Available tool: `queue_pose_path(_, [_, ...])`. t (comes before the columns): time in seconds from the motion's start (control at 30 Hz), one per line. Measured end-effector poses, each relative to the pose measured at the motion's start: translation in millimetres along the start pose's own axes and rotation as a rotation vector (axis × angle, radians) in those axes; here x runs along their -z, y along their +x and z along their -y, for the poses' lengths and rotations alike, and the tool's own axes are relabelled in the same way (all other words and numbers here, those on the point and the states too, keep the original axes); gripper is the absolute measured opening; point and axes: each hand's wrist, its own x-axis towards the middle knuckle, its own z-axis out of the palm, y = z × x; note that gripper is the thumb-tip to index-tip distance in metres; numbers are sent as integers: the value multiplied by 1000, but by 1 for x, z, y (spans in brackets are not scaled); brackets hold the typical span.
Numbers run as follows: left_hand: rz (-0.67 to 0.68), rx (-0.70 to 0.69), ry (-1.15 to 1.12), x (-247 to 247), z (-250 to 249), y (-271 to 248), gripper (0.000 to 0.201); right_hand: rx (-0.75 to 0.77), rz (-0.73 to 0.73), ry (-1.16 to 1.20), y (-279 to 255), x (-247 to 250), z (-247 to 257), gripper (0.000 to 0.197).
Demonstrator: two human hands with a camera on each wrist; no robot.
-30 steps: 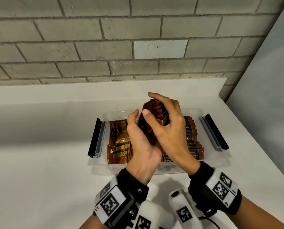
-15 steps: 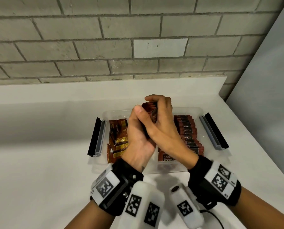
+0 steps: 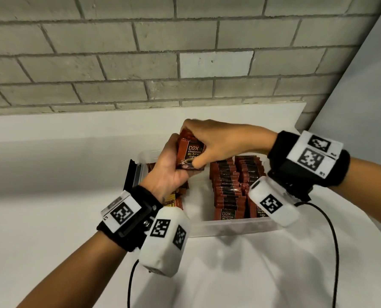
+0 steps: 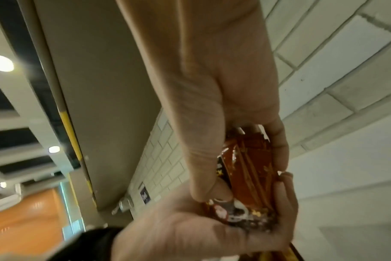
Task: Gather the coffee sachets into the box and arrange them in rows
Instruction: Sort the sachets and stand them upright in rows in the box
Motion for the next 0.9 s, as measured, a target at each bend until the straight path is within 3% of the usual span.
queue_pose_path(0.1, [-39, 99, 116, 12, 6, 6, 57, -42, 69, 21, 12, -18, -10, 51])
queue_pose_path(0.17, [-25, 146, 312, 23, 10, 10, 62, -103, 126, 28, 17, -25, -19, 54])
queue_pose_path(0.27, [-72, 89, 679, 37, 10, 13, 30, -178, 264, 2, 24, -39, -30, 74])
queue_pose_path(0.33, [27, 103, 1048, 47, 6, 18, 24, -179, 346, -31, 30, -53, -32, 83])
queue_pose_path(0.5, [277, 223, 2207, 45, 7, 18, 33, -176, 533, -124, 51, -86, -32, 75])
queue_pose_path(0.57, [394, 249, 2479, 41, 9, 22, 41, -187, 556, -154, 57, -88, -32, 81])
queue_pose_path(0.7, [419, 230, 2634, 34, 8, 27, 62, -182, 578, -223, 64, -85, -38, 65])
queue_pose_path(0.9, [422, 228, 2687, 34, 11, 37, 71, -167, 617, -267, 67, -82, -46, 63])
